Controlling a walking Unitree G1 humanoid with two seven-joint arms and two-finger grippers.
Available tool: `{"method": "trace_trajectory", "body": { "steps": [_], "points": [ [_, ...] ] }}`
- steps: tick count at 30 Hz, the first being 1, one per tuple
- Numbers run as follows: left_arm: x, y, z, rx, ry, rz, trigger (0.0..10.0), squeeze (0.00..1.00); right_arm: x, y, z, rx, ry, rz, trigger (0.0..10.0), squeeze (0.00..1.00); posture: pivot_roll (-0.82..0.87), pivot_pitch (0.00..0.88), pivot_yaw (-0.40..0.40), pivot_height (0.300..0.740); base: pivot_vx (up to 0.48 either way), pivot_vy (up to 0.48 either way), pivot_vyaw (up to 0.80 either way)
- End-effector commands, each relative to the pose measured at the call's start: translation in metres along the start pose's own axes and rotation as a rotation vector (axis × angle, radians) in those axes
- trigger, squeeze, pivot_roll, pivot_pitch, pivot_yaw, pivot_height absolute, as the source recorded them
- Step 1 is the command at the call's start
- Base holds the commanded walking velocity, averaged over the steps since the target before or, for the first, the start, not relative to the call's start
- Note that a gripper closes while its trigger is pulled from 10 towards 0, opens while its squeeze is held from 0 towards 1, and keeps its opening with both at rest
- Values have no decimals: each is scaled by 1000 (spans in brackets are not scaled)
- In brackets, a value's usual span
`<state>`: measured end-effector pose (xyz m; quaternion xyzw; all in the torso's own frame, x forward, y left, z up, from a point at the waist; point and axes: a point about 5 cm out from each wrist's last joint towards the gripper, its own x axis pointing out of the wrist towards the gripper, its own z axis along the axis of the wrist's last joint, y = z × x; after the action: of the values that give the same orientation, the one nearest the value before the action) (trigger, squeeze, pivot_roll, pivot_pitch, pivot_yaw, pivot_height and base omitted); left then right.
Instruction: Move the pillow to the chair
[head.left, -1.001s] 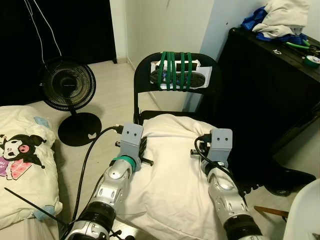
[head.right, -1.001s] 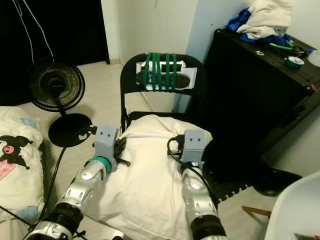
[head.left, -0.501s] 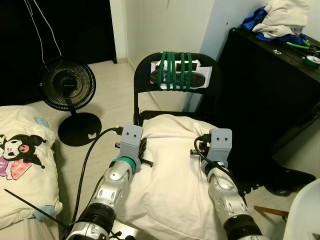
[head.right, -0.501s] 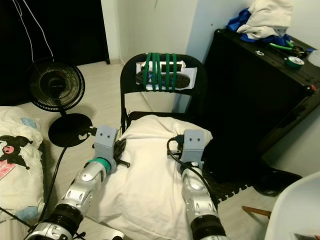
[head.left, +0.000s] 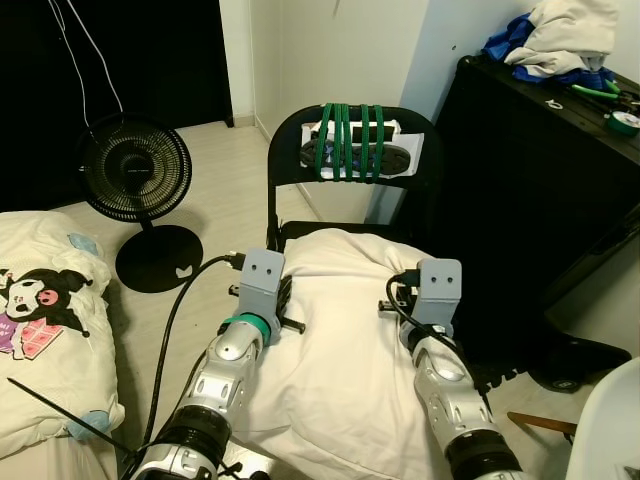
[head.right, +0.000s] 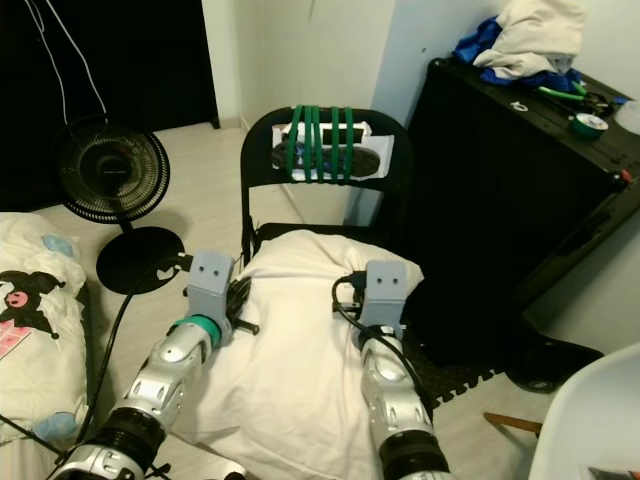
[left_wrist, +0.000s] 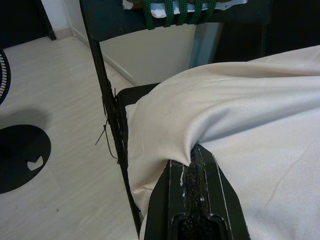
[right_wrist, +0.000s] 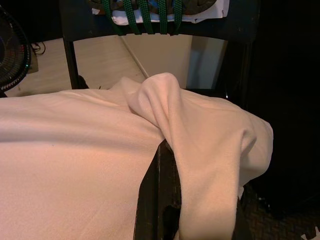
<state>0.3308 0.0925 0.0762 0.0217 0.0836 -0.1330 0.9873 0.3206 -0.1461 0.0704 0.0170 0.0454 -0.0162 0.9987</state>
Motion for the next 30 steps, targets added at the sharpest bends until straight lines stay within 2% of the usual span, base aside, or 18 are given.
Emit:
{"method": "trace_trajectory", "body": {
  "steps": [1,10,18,30],
  "points": [
    [-1,5,4,2,-22,34,10000,0,1,-5,6,-1,-37,-22,10000,0,-75,7,-16,740,0,0,0],
    [-1,3,2,-2,-20,33,10000,0,0,-6,5,-4,-38,-25,10000,0,-83,11,-18,740,0,0,0],
    [0,0,4,-16,-28,50,10000,0,-1,-8,4,-24,-27,-8,10000,0,-93,16,-56,740,0,0,0],
    [-5,8,-2,-23,-23,97,10000,0,4,-2,6,-36,-24,26,10000,0,-72,14,-78,740,0,0,0]
  ]
}}
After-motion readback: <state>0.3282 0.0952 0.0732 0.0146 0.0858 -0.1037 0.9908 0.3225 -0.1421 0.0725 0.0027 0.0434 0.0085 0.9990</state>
